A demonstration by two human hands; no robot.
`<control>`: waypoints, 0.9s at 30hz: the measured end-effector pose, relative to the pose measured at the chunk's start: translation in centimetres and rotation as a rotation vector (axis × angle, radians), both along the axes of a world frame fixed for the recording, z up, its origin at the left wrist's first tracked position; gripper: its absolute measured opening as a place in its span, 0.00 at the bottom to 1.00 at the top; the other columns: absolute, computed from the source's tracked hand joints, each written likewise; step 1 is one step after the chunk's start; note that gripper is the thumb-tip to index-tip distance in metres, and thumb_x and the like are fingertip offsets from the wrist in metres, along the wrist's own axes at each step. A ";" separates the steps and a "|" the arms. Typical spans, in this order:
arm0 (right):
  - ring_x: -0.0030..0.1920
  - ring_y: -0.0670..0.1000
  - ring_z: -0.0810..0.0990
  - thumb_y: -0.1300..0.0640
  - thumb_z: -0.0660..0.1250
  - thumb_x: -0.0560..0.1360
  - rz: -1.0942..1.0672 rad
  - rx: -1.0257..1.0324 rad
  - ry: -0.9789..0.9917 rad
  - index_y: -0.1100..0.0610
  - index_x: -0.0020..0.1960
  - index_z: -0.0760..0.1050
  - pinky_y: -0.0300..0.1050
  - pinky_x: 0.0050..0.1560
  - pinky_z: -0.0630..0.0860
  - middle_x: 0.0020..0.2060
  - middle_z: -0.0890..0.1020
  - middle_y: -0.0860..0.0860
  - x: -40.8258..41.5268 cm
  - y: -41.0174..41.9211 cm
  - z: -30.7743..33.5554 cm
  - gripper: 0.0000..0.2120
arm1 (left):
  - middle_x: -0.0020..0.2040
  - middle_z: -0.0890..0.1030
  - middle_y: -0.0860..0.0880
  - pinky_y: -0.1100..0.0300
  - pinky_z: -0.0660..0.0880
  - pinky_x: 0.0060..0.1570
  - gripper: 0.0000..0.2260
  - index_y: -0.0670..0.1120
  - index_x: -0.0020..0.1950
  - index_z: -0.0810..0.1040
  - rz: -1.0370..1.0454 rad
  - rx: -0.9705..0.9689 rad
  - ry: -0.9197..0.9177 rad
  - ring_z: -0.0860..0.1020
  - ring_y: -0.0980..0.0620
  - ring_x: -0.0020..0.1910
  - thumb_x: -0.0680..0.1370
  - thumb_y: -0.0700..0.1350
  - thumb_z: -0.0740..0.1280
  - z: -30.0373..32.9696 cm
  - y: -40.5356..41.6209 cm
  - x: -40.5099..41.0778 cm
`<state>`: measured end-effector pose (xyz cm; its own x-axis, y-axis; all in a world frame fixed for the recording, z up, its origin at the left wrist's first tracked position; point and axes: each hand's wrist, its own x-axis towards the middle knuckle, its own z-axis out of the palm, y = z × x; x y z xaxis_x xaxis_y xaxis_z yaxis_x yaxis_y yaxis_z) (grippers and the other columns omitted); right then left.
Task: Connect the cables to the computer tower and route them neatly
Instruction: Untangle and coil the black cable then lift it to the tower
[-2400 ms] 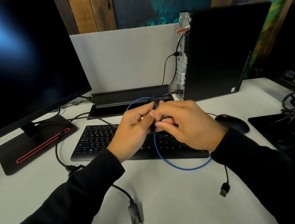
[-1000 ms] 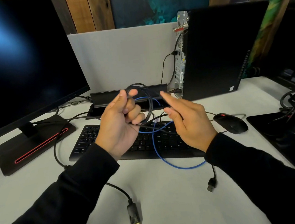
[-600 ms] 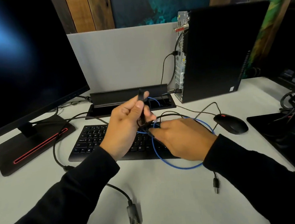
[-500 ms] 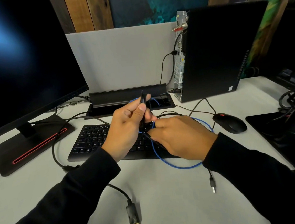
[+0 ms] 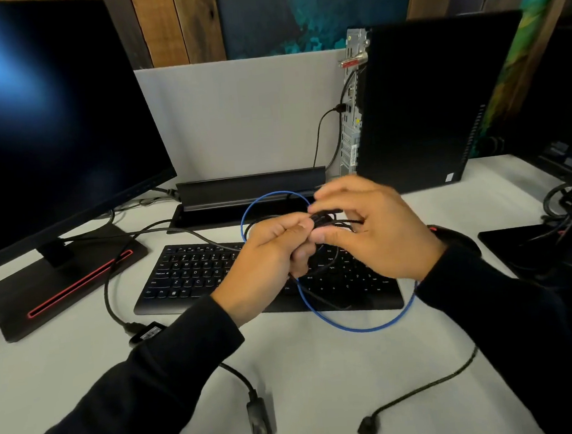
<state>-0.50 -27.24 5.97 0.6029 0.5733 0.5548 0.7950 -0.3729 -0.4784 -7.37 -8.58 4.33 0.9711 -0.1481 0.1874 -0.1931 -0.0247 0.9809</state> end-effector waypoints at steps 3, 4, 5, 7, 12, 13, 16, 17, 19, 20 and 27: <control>0.50 0.46 0.83 0.51 0.69 0.81 0.107 -0.026 0.385 0.51 0.53 0.81 0.54 0.57 0.81 0.47 0.85 0.47 -0.2 0.3 -0.1 0.05 | 0.32 0.62 0.50 0.54 0.56 0.34 0.17 0.44 0.43 0.77 -0.032 -0.063 0.031 0.57 0.51 0.31 0.87 0.44 0.55 0.2 0.0 -0.1; 0.47 0.47 0.84 0.50 0.68 0.81 0.089 -0.032 0.439 0.50 0.51 0.80 0.57 0.56 0.81 0.44 0.85 0.48 -0.4 0.4 0.1 0.05 | 0.32 0.61 0.51 0.57 0.59 0.33 0.18 0.48 0.41 0.79 -0.028 -0.039 0.023 0.57 0.52 0.31 0.87 0.45 0.55 0.3 0.0 0.0; 0.44 0.47 0.83 0.49 0.68 0.81 0.058 -0.038 0.457 0.50 0.48 0.79 0.57 0.55 0.81 0.42 0.85 0.48 -0.5 0.4 0.3 0.06 | 0.32 0.61 0.51 0.58 0.61 0.33 0.20 0.52 0.39 0.80 -0.019 -0.010 0.020 0.58 0.53 0.31 0.87 0.46 0.56 0.5 0.0 0.0; 0.41 0.47 0.83 0.47 0.68 0.80 0.009 -0.062 0.422 0.49 0.44 0.79 0.53 0.50 0.81 0.38 0.85 0.47 -0.7 0.4 0.9 0.09 | 0.32 0.61 0.52 0.59 0.63 0.33 0.18 0.51 0.40 0.79 -0.007 0.024 0.023 0.59 0.54 0.30 0.87 0.48 0.57 0.8 0.1 0.0; 0.32 0.50 0.74 0.55 0.65 0.79 0.360 0.337 0.933 0.60 0.44 0.74 0.49 0.47 0.81 0.29 0.69 0.51 -1.2 0.2 1.6 0.09 | 0.31 0.58 0.49 0.59 0.70 0.35 0.16 0.43 0.40 0.71 -0.095 -0.239 0.153 0.61 0.53 0.28 0.85 0.49 0.59 1.6 0.2 -0.1; 0.30 0.49 0.69 0.55 0.64 0.78 0.401 0.404 0.990 0.60 0.45 0.73 0.48 0.43 0.80 0.30 0.65 0.51 -1.1 0.3 1.7 0.08 | 0.30 0.60 0.50 0.58 0.74 0.36 0.15 0.43 0.39 0.71 -0.117 -0.326 0.180 0.65 0.53 0.28 0.84 0.49 0.60 1.7 0.2 -0.2; 0.29 0.46 0.61 0.56 0.63 0.80 0.467 0.499 1.020 0.59 0.53 0.75 0.41 0.33 0.71 0.30 0.62 0.50 -0.7 0.4 1.7 0.06 | 0.28 0.65 0.49 0.55 0.80 0.43 0.14 0.42 0.39 0.73 -0.139 -0.533 0.226 0.74 0.51 0.31 0.81 0.48 0.62 2.3 -0.2 -0.3; 0.29 0.46 0.61 0.57 0.63 0.80 0.481 0.508 0.998 0.58 0.54 0.75 0.40 0.32 0.69 0.30 0.62 0.49 -0.6 0.4 1.5 0.06 | 0.28 0.65 0.49 0.55 0.80 0.42 0.14 0.42 0.39 0.74 -0.132 -0.577 0.229 0.74 0.51 0.31 0.81 0.47 0.62 2.5 -0.4 -0.4; 0.29 0.46 0.61 0.58 0.63 0.82 0.487 0.513 0.929 0.58 0.56 0.75 0.40 0.32 0.67 0.30 0.63 0.48 -0.6 0.5 1.1 0.05 | 0.28 0.65 0.50 0.57 0.77 0.37 0.12 0.41 0.41 0.74 -0.111 -0.638 0.221 0.71 0.53 0.29 0.81 0.46 0.62 2.9 -0.8 -0.6; 0.30 0.46 0.61 0.59 0.63 0.83 0.485 0.512 0.884 0.57 0.57 0.75 0.41 0.32 0.68 0.30 0.64 0.48 -0.6 0.5 0.8 0.05 | 0.28 0.64 0.51 0.59 0.74 0.34 0.12 0.41 0.41 0.75 -0.090 -0.650 0.219 0.68 0.54 0.28 0.82 0.45 0.62 3.0 -0.9 -0.7; 0.29 0.52 0.66 0.62 0.61 0.83 0.388 0.451 0.529 0.60 0.57 0.74 0.49 0.36 0.77 0.31 0.69 0.51 -0.6 0.9 0.2 0.05 | 0.30 0.57 0.52 0.61 0.63 0.29 0.15 0.39 0.46 0.77 -0.101 -0.589 0.225 0.56 0.55 0.26 0.85 0.46 0.57 2.8 -0.8 -0.6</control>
<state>-1.10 -26.34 6.14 0.6541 0.5849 0.4796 0.4539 0.2036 -0.8675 -7.99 -9.39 7.13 0.9828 -0.1753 0.0580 0.0464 0.5383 0.8415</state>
